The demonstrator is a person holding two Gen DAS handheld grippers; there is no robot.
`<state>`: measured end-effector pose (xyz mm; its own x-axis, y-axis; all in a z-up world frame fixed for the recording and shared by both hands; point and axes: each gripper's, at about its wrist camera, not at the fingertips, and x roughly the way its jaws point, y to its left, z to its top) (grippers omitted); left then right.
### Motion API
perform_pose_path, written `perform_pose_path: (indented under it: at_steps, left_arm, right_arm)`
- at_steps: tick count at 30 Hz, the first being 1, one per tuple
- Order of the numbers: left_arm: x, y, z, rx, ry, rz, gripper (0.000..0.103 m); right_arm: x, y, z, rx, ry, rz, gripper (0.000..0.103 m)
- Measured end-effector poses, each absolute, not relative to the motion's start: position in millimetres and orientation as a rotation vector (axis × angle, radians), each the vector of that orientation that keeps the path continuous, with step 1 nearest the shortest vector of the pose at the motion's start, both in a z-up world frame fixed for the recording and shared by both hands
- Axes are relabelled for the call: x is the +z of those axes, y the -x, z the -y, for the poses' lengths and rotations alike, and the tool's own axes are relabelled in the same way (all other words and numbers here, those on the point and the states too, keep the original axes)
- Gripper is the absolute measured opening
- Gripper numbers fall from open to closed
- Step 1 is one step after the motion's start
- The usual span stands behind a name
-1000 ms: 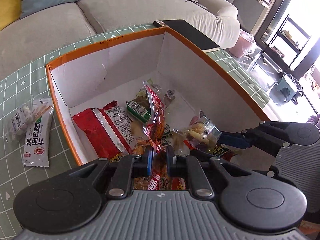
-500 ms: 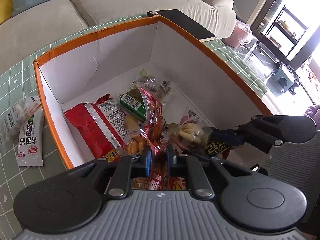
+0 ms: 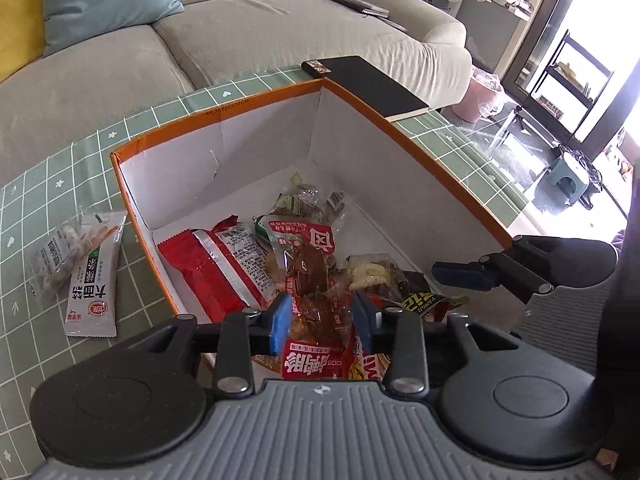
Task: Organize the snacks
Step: 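Lower both packets into the box and open both grippers, then withdraw both grippers from the box and move toward the two packets on the table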
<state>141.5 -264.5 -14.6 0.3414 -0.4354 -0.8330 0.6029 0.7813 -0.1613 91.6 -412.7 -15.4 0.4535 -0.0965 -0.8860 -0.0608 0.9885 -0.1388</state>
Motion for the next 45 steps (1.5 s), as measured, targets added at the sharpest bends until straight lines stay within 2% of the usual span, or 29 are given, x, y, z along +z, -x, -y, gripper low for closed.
perform_pose_path:
  at_steps: [4, 8, 11, 19, 24, 31, 38, 45]
  left_arm:
    - [-3, -136, 255, -0.679, -0.160, -0.983, 0.051]
    - [8, -133, 241, -0.669, -0.136, -0.948, 0.052]
    - [17, -129, 229, -0.650, -0.124, -0.915, 0.057]
    - [31, -124, 184, -0.547, -0.122, -0.841, 0.060]
    - [30, -123, 146, -0.462, -0.101, -0.818, 0.061]
    - [17, -125, 86, -0.357, -0.067, -0.811, 0.062]
    - [-2, -131, 34, -0.298, -0.019, -0.833, 0.064]
    - [-15, -145, 29, -0.378, -0.046, -0.807, 0.064]
  right_arm:
    - [-10, -86, 410, -0.042, 0.167, -1.092, 0.059]
    - [2, -79, 405, -0.060, 0.170, -1.068, 0.071]
    - [10, -75, 399, -0.072, 0.185, -1.046, 0.071]
    - [39, -67, 371, -0.067, 0.156, -0.954, 0.071]
    - [53, -64, 345, -0.035, 0.072, -0.895, 0.076]
    - [58, -61, 300, 0.029, -0.034, -0.829, 0.076]
    - [44, -59, 258, 0.104, -0.055, -0.784, 0.067]
    - [19, -76, 231, 0.142, -0.018, -0.833, 0.057]
